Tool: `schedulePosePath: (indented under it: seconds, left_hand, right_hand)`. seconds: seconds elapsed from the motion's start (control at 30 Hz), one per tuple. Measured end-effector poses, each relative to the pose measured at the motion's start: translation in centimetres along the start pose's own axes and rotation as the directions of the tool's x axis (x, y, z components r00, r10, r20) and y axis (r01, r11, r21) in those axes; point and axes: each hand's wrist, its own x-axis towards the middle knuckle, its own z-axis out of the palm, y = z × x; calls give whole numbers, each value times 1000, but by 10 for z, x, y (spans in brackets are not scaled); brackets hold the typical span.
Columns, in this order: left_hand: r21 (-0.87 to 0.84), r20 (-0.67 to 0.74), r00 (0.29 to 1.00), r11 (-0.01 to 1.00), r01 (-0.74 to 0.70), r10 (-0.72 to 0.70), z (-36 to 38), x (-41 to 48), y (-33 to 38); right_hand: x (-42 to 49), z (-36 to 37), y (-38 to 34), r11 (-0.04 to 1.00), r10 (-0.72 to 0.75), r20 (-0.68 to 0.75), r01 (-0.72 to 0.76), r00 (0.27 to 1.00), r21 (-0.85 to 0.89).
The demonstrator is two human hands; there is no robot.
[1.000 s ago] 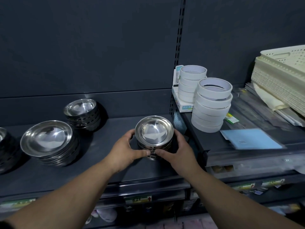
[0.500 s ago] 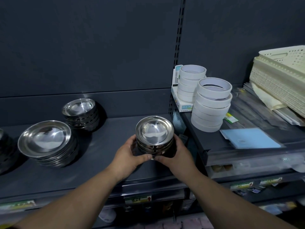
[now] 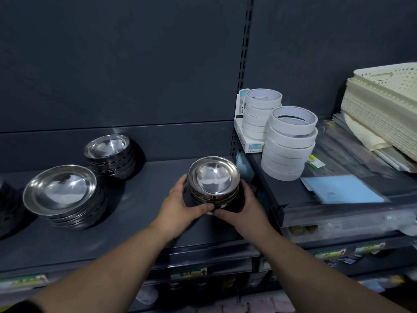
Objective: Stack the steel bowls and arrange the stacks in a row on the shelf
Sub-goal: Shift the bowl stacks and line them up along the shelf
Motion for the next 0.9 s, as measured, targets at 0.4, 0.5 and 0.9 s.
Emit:
schedulePosePath:
  seconds: [0.4, 0.5, 0.9]
  left_hand:
    - [-120, 44, 999, 992, 26, -21, 0, 2, 4]
    - [-156, 57, 998, 987, 43, -35, 3, 0, 2]
    - [-199, -16, 1000, 980, -5, 2, 8, -3, 1]
  right_hand:
    - [5, 0, 0, 999, -37, 5, 37, 999, 14]
    - [6, 2, 2, 999, -41, 2, 41, 999, 1]
    - [2, 6, 2, 999, -26, -12, 26, 1000, 36]
